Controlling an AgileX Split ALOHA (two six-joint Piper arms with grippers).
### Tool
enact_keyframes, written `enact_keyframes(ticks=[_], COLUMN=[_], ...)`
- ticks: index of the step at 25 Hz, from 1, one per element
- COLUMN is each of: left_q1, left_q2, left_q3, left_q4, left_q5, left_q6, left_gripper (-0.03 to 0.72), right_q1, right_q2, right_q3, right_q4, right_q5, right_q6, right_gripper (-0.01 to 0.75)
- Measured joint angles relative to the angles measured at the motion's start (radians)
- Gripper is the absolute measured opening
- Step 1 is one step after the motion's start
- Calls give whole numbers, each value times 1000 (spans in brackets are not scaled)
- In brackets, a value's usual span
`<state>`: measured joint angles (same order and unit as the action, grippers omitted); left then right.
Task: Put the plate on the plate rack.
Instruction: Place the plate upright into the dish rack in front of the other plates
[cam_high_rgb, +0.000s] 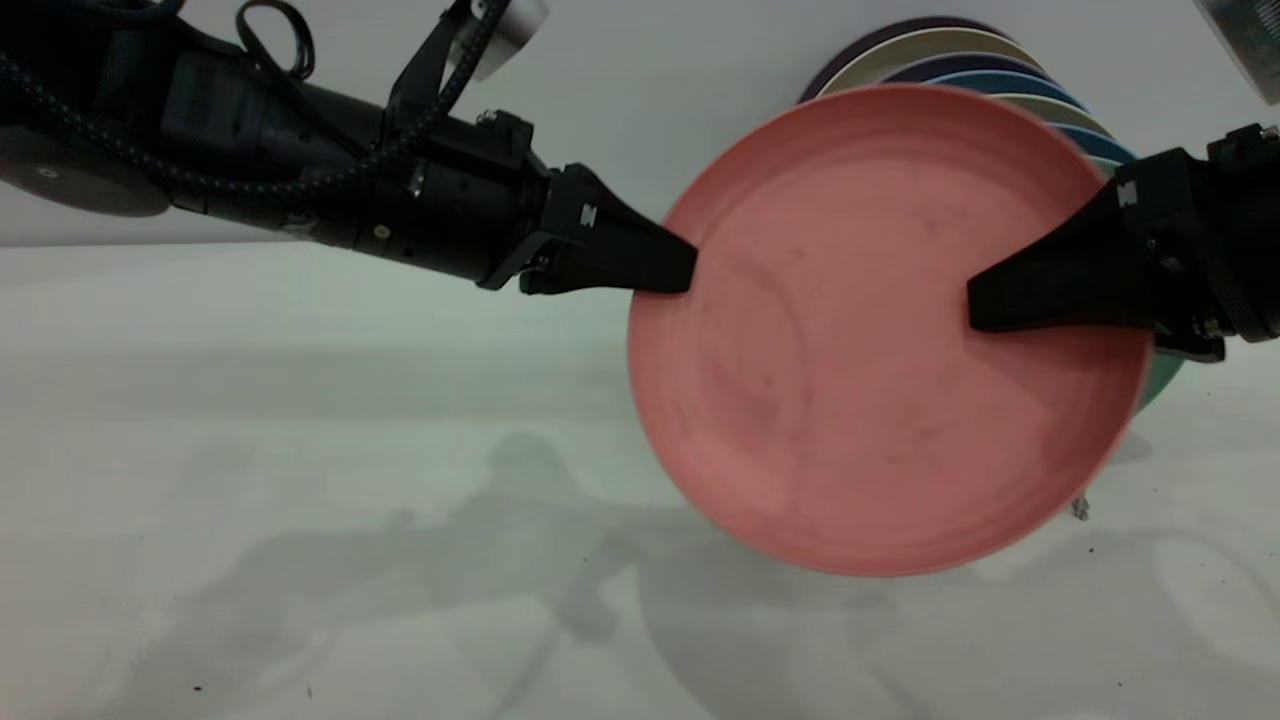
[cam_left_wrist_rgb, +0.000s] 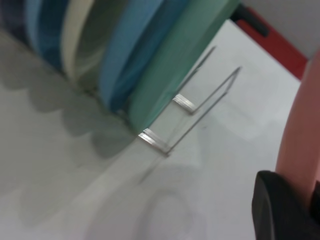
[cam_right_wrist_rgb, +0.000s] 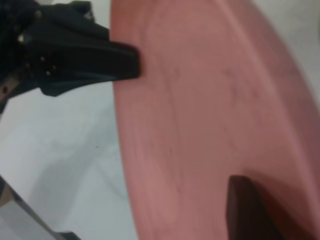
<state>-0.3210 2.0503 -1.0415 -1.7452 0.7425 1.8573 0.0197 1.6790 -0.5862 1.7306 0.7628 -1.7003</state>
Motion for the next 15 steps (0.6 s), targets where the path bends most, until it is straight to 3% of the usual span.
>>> enact_keyframes(ticks=[3, 11, 15], left_q1=[-2, 64, 210], left_q2=[0, 0, -2], left_q3=[-2, -3, -4], left_q4=[0, 62, 124], left_q5=[16, 104, 67], left_q6=[1, -77, -177], left_gripper=[31, 75, 145], right_q1=[0, -2, -67], right_q2=[0, 0, 3], right_q3=[0, -8, -7], right_q4=[-3, 4, -43], right_q5=[10, -7, -113], right_q6=[-18, -160, -242], right_gripper=[132, 129, 129])
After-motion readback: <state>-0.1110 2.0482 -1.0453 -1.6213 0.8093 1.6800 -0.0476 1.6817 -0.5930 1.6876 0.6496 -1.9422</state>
